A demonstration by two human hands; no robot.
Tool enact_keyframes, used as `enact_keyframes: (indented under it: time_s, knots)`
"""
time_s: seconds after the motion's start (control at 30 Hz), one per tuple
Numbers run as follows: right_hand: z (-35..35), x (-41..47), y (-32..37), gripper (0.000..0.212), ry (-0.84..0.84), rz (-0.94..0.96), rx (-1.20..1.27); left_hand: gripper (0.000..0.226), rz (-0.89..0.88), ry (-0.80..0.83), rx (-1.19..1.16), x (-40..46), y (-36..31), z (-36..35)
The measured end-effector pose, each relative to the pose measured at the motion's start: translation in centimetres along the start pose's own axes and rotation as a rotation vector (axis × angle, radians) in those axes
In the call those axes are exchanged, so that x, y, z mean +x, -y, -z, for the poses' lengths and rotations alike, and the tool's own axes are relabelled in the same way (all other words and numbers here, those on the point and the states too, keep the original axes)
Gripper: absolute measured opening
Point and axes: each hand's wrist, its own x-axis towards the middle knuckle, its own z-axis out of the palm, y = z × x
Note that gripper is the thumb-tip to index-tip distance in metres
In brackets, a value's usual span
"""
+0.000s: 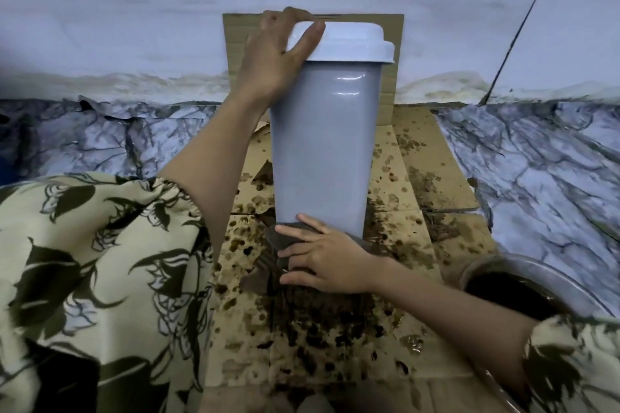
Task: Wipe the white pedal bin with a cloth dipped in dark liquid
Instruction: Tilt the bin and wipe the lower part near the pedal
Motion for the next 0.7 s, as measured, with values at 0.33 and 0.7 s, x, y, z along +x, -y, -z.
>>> enact_keyframes:
  time_s: [0.33, 0.7]
  knots:
    - [2.1, -1.6, -2.4, 0.026, -0.788, -0.089, -0.278, 0.032, 0.004, -0.005, -0.002, 0.2, 0.6, 0.2]
    - [0.9, 4.5, 0.1, 0.067, 0.346, 0.211, -0.163, 0.030, -0.020, -0.009, -0.020, -0.2, 0.8, 0.0]
